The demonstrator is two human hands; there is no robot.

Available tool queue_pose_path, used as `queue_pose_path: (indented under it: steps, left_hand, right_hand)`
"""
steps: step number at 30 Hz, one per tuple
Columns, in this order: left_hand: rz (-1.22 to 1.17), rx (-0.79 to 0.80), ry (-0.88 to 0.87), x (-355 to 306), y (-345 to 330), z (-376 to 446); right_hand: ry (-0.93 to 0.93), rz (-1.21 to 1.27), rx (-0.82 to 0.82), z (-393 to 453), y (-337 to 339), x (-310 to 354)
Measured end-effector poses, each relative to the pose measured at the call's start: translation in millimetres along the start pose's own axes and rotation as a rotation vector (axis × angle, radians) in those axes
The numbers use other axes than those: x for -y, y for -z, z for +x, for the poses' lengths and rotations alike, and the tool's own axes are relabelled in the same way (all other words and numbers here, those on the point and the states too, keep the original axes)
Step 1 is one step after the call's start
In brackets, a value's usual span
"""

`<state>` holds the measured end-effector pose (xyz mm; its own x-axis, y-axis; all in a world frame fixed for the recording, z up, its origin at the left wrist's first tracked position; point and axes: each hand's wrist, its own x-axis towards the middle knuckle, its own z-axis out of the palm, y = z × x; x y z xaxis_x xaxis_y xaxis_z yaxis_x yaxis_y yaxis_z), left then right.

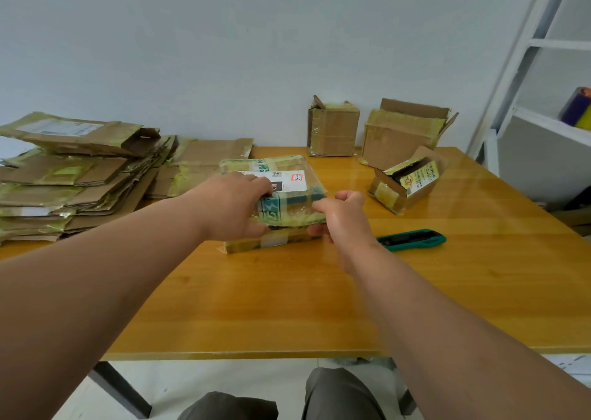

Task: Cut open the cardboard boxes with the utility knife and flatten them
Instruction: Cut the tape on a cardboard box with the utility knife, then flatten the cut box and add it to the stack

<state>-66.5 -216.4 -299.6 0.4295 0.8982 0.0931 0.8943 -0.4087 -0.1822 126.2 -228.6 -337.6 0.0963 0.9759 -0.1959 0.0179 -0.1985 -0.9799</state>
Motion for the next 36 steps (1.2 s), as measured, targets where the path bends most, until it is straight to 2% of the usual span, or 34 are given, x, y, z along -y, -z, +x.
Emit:
queue_pose_path:
  steps: [4,11,15,18,21,23,25,36]
  left_hand:
    - [-0.024,0.003,-0.005,5.3,-4.5,-3.0]
    - [-0.013,0.013,0.03,-6.4,-3.5,-2.9]
    - [-0.193,0.071,0.12,-2.9,15.0,-0.8]
    - [-0.305,0.178,0.198,7.6,33.5,2.4]
    - [-0.54,0.254,0.236,14.7,45.8,4.0]
    - [-0.568,0.272,0.208,16.3,46.7,5.3]
    - [-0.564,0.248,0.197,17.2,43.7,5.2]
    - [-0.578,0.134,0.21,21.9,38.0,1.5]
  right_hand:
    - [-0.047,0.135,-0.003,-0.9,-6.1,0.8]
    - [0.013,0.135,-0.006,-0.6,-6.9,12.2]
    - [0.072,0.231,-0.011,-9.7,-0.8,17.3]
    - [0.134,0.241,-0.119,-10.4,6.8,16.3]
    - [0.207,0.0,-0.226,-5.6,6.8,4.8]
    - [0.244,-0.29,-0.217,0.3,3.8,-8.5]
    - [0.252,-0.465,-0.201,6.4,-0.2,-17.7]
    - [0.261,-0.609,-0.313,21.8,-30.7,-7.8]
